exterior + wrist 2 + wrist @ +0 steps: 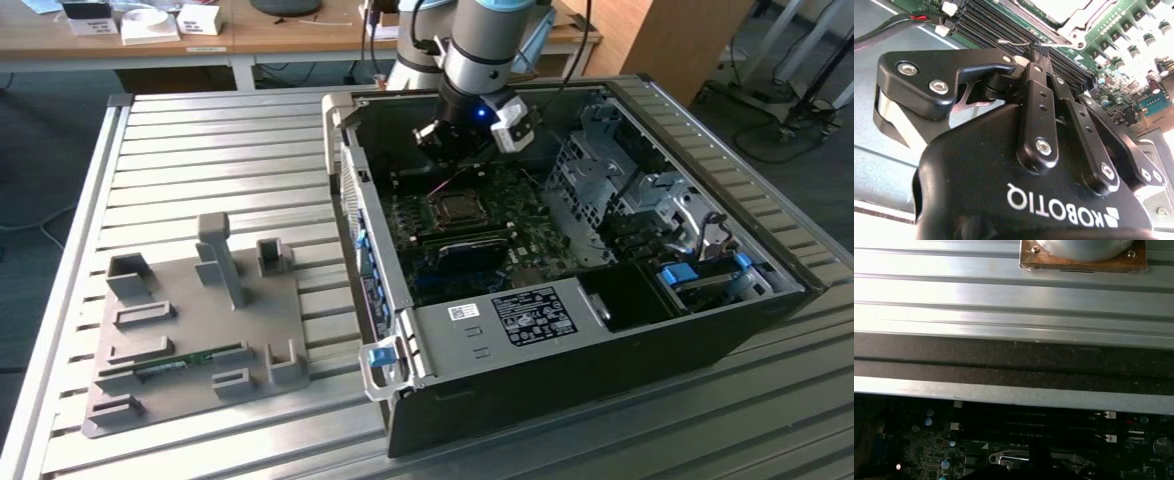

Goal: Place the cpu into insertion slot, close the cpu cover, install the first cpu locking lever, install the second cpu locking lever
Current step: 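Install the first cpu locking lever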

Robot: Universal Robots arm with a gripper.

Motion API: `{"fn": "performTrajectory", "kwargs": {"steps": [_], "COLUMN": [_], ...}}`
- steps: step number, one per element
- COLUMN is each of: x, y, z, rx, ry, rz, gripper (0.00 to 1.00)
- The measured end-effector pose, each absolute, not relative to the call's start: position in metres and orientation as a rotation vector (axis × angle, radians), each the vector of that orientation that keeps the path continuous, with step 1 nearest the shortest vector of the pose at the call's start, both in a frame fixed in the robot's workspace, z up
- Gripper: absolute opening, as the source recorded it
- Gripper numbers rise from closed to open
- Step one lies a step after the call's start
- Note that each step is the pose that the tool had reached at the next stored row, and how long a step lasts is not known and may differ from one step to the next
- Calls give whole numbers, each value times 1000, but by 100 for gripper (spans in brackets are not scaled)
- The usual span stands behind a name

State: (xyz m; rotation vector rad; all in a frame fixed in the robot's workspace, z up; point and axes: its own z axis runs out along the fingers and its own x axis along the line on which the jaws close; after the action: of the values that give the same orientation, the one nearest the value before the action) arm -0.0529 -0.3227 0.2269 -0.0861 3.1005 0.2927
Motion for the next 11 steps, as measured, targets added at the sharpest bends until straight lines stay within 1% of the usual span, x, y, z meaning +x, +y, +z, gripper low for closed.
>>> {"fn": "performTrajectory", "kwargs": {"steps": [11], "x": [-49], "y": [-323], "z": [222], "rx": [-86], "ry": [3101], "rz": [292], "gripper": [11]}}
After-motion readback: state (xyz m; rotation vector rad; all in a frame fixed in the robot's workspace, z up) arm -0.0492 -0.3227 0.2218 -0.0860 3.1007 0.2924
